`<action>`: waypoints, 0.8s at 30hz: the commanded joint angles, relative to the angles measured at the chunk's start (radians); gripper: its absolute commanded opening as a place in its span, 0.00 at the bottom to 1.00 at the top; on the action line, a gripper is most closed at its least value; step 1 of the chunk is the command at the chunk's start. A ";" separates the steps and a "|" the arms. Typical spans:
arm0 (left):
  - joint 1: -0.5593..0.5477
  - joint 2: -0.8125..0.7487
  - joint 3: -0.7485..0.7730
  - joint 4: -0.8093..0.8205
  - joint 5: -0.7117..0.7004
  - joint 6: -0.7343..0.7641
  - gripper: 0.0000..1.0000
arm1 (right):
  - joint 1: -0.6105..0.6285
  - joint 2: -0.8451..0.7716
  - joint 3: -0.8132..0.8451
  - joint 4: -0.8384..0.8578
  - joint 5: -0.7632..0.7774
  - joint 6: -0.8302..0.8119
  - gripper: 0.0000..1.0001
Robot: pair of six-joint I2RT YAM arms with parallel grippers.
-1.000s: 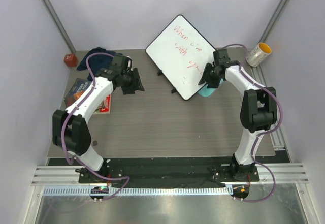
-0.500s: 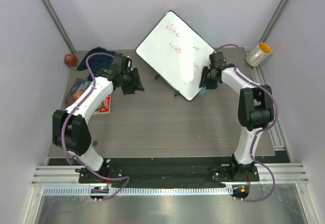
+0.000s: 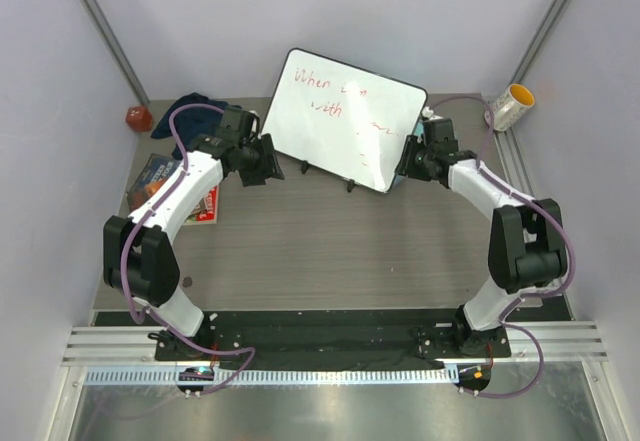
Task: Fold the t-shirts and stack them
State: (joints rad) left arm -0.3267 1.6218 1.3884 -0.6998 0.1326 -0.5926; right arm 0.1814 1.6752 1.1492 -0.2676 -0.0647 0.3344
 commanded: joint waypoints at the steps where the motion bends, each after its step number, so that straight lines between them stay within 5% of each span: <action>1: 0.006 -0.016 0.006 0.013 0.010 0.011 0.53 | -0.005 -0.129 -0.040 0.025 0.035 -0.005 0.47; 9: 0.006 -0.025 -0.002 0.014 0.012 0.011 0.53 | -0.017 -0.244 -0.179 0.150 0.082 -0.017 0.54; 19: 0.006 -0.027 -0.003 0.014 0.012 0.011 0.53 | -0.158 -0.279 -0.433 0.666 -0.309 0.153 0.63; 24: 0.006 -0.025 -0.002 0.014 0.013 0.011 0.53 | -0.168 -0.186 -0.457 0.874 -0.385 0.234 0.65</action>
State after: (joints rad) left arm -0.3267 1.6218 1.3884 -0.6998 0.1329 -0.5926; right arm 0.0154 1.4437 0.7067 0.2947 -0.3191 0.4751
